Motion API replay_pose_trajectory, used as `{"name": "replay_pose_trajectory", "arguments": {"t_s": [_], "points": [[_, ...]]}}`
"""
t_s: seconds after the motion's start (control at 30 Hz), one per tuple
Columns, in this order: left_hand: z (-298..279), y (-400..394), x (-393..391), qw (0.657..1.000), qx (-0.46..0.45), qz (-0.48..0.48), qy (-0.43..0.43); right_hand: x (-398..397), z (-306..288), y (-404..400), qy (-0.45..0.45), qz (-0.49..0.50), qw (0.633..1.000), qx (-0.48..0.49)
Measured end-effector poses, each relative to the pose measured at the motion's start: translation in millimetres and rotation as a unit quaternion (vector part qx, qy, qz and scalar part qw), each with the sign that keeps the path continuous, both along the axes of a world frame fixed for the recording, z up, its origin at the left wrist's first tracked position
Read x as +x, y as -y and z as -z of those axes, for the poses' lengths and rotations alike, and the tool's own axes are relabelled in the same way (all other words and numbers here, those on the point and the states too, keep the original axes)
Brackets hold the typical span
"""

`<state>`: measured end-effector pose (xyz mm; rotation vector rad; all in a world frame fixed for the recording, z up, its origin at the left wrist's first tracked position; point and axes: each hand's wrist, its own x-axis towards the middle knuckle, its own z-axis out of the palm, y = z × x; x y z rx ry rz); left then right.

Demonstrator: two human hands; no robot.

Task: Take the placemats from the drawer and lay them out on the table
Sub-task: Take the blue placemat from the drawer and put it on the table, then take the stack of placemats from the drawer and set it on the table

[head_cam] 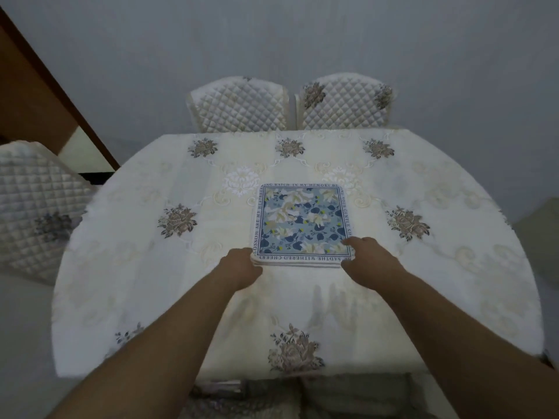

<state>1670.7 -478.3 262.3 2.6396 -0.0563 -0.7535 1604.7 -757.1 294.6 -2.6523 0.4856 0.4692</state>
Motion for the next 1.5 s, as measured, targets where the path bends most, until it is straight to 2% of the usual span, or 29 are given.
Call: {"name": "replay_pose_trajectory", "arguments": {"t_s": [0.1, 0.27, 0.4, 0.5, 0.63, 0.77, 0.97, 1.13, 1.3, 1.5], "points": [[-69, -12, -45, 0.997, -0.049, -0.01, 0.067, -25, -57, -20, 0.056, -0.04, 0.997, 0.035], [-146, -65, -136, 0.987, -0.056, -0.073, 0.135, -64, -123, -69, 0.116, -0.155, 0.98, 0.056], [-181, -115, -240, 0.965, -0.012, -0.183, 0.19, -103, -156, -116, 0.123, -0.272, 0.952, 0.072], [-195, -138, -336, 0.928, 0.038, -0.304, 0.212, -133, -168, -156, 0.134, -0.372, 0.917, 0.055], [-216, -151, -468, 0.872, 0.097, -0.429, 0.214, -195, -190, -232, 0.148, -0.503, 0.849, 0.067], [-236, -172, -594, 0.801, 0.127, -0.544, 0.215, -280, -215, -313, 0.147, -0.608, 0.774, 0.102], [-225, -213, -773, 0.707, 0.15, -0.664, 0.193, -428, -228, -436, 0.15, -0.743, 0.648, 0.082], [-215, -249, -903, 0.644, 0.163, -0.727, 0.173, -557, -219, -534, 0.122, -0.819, 0.557, 0.07], [-217, -277, -1024, 0.57, 0.189, -0.785, 0.155, -689, -214, -613, 0.109, -0.865, 0.478, 0.108], [-206, -295, -1134, 0.474, 0.19, -0.846, 0.153, -819, -203, -689, 0.095, -0.913, 0.381, 0.112]]}}
